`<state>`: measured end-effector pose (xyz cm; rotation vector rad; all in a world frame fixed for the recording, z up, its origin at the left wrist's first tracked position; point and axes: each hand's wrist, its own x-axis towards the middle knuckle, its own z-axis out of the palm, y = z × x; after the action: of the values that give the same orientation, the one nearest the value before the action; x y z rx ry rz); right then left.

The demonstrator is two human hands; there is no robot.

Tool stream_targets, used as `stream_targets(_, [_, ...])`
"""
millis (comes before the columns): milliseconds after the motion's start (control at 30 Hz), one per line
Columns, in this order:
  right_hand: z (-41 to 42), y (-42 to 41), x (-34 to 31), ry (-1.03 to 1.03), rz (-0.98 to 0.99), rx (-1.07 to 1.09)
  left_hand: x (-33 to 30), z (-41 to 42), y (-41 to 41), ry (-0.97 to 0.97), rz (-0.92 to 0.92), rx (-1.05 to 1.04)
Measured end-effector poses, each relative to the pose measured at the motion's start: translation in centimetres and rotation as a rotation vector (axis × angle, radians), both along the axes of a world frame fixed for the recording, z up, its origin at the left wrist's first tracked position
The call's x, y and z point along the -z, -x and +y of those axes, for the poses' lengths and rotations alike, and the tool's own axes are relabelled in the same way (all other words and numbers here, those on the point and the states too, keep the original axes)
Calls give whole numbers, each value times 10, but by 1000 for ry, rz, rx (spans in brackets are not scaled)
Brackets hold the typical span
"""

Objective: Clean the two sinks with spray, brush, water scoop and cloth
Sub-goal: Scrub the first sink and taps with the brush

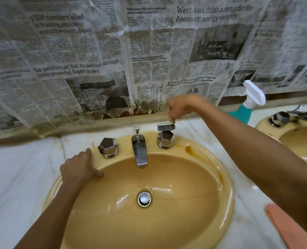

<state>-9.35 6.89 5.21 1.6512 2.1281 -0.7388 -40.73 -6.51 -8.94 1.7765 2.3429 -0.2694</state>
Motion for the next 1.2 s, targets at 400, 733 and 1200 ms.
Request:
stream_targets(400, [31, 67, 14, 57, -455, -171, -4, -3, -2, 4, 0, -14])
stream_targets(733, [24, 50, 15, 60, -269, -137, -5, -4, -4, 2, 2, -21])
stream_targets(1200, [-36, 100, 8, -187, -562, -610, -3, -7, -4, -16, -26, -32])
